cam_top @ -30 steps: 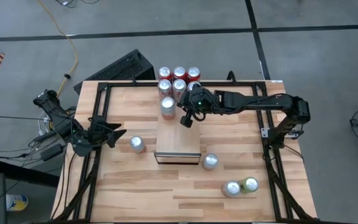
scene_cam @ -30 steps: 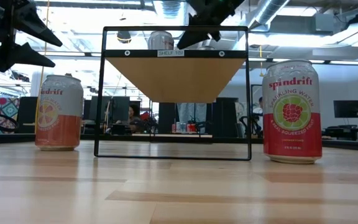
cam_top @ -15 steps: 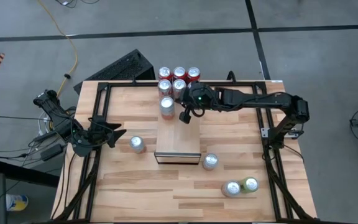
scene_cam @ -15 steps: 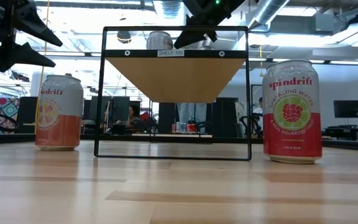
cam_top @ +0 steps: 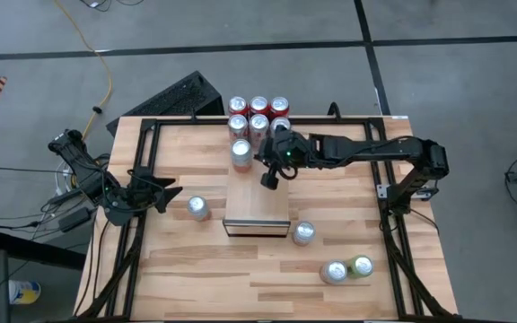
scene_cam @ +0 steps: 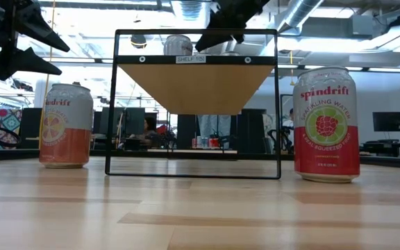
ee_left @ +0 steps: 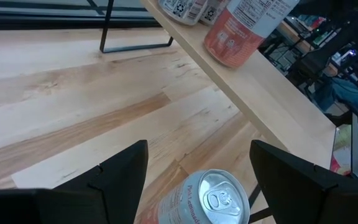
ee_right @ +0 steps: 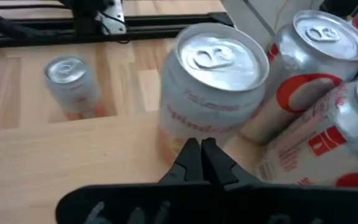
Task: Place canned beverage on shelf
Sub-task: Put the top right orange-white soda can on the shelf
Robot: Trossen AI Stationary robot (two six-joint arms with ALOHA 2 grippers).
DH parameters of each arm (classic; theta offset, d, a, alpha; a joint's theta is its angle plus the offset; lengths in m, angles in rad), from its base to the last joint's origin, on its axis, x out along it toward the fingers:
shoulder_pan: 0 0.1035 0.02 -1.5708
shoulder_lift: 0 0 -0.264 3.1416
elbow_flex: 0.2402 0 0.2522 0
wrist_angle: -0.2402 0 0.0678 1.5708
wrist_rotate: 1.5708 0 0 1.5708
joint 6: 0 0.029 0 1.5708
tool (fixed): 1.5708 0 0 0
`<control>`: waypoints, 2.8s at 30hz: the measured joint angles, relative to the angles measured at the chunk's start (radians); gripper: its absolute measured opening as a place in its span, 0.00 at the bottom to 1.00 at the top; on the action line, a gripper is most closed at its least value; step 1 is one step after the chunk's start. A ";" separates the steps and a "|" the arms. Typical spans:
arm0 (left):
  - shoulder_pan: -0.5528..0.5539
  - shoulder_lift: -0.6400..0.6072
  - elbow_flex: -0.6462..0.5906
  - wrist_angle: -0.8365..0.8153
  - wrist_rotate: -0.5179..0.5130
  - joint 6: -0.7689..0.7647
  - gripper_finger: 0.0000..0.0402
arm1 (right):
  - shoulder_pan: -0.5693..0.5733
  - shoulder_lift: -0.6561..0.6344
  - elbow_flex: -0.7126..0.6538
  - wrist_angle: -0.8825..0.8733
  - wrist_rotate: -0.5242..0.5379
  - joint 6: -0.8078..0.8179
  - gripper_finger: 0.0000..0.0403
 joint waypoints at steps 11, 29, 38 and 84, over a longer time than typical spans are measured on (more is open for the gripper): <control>0.000 0.000 0.000 -0.001 -0.001 0.000 0.67 | -0.030 0.026 0.000 0.050 0.000 -0.023 0.00; 0.000 0.000 0.000 -0.005 -0.006 0.001 0.67 | -0.053 0.026 0.000 0.082 -0.025 -0.051 0.00; 0.000 0.000 0.000 -0.004 -0.005 0.000 0.67 | -0.005 0.023 0.000 0.047 -0.024 0.000 0.00; 0.000 0.000 0.000 -0.004 -0.009 0.006 0.67 | -0.052 0.033 -0.001 0.098 -0.051 -0.007 0.00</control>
